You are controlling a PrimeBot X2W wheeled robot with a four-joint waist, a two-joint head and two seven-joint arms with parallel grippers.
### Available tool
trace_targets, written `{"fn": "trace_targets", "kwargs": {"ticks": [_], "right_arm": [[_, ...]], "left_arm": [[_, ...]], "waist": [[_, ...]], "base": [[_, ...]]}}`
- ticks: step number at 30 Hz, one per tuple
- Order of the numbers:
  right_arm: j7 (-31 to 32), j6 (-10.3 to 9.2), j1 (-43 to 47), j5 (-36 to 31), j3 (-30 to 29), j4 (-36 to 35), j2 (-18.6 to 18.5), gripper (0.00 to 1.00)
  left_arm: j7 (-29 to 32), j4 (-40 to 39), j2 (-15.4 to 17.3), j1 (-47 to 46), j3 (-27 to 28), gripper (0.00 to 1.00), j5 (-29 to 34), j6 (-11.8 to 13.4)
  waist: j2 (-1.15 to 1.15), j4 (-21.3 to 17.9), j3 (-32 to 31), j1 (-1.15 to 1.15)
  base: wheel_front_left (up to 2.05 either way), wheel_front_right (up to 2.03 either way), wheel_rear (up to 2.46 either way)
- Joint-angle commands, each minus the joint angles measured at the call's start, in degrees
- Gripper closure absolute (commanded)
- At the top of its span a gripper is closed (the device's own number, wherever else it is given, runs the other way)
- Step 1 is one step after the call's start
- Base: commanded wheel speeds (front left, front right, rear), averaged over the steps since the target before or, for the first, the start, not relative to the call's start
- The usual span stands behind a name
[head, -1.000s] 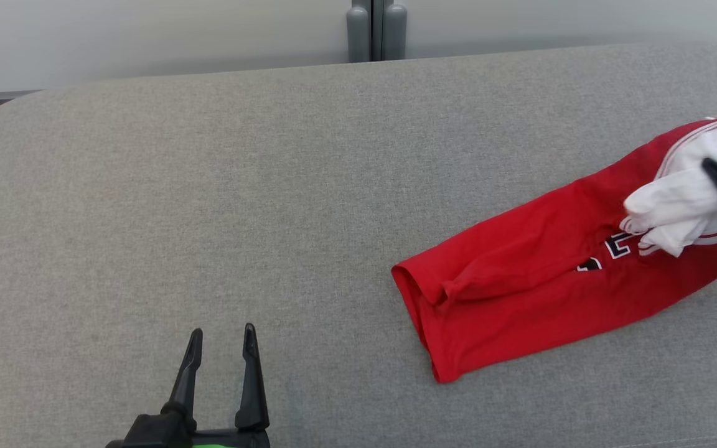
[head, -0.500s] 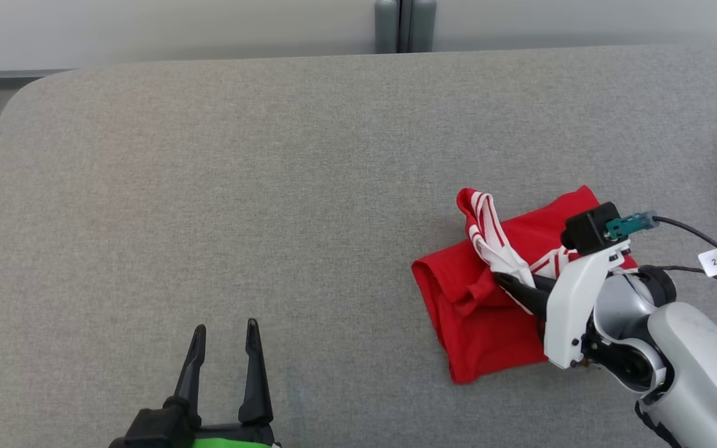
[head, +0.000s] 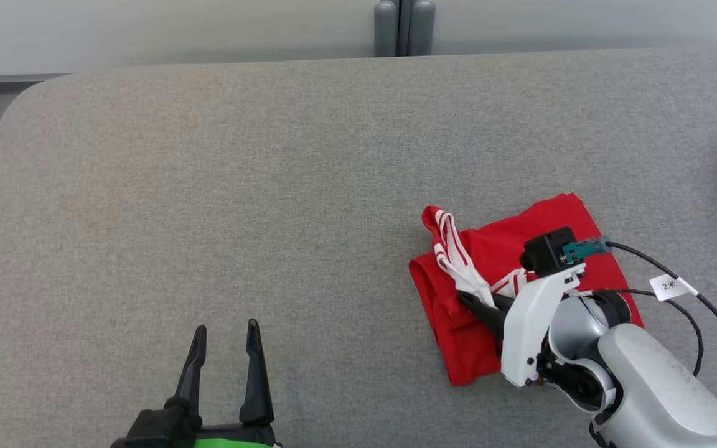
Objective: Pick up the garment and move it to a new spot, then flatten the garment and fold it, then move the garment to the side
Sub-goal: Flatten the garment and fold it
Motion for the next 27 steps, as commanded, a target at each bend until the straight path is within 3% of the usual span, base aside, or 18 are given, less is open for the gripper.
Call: {"fn": "trace_targets", "kwargs": {"ticks": [1, 2, 11, 19, 27], "right_arm": [[-0.89, -0.01, 0.16, 0.07, -0.26, 0.09, 1.09, 0.53], [-1.48, -0.01, 0.11, 0.06, -0.41, 0.17, 1.82, 0.0], [-10.92, -0.01, 1.89, 2.41, -3.17, -2.36, 7.43, 0.0], [-24.36, -0.01, 6.52, -3.2, -7.0, -6.34, 3.39, 0.0], [-37.69, -0.01, 13.08, -13.86, -14.45, 0.14, -0.27, 0.0]], "left_arm": [[-0.26, 0.12, 0.08, -0.73, 0.06, 0.0, -0.22, 0.17], [-0.26, 0.14, 0.08, -0.82, 0.13, 0.0, -0.15, 0.18], [-0.26, 0.5, 0.08, -0.36, 0.48, 0.0, 0.54, -0.34], [-0.26, 0.62, 0.08, 1.5, 2.19, 0.0, 0.79, -0.77], [-0.26, 0.84, 0.08, 3.76, 5.1, 0.0, 1.95, -1.84]], "waist": [[0.0, -0.24, -0.09, 0.0], [0.0, -0.38, -0.12, 0.0], [0.0, -1.28, -1.38, 0.0], [0.0, -2.73, -3.95, 0.0], [0.0, -4.47, -7.64, 0.0]], "base": [[0.0, 0.0, 0.0], [0.0, 0.0, 0.0], [0.0, 0.0, 0.0], [0.0, 0.0, 0.0], [0.0, 0.0, 0.0]]}}
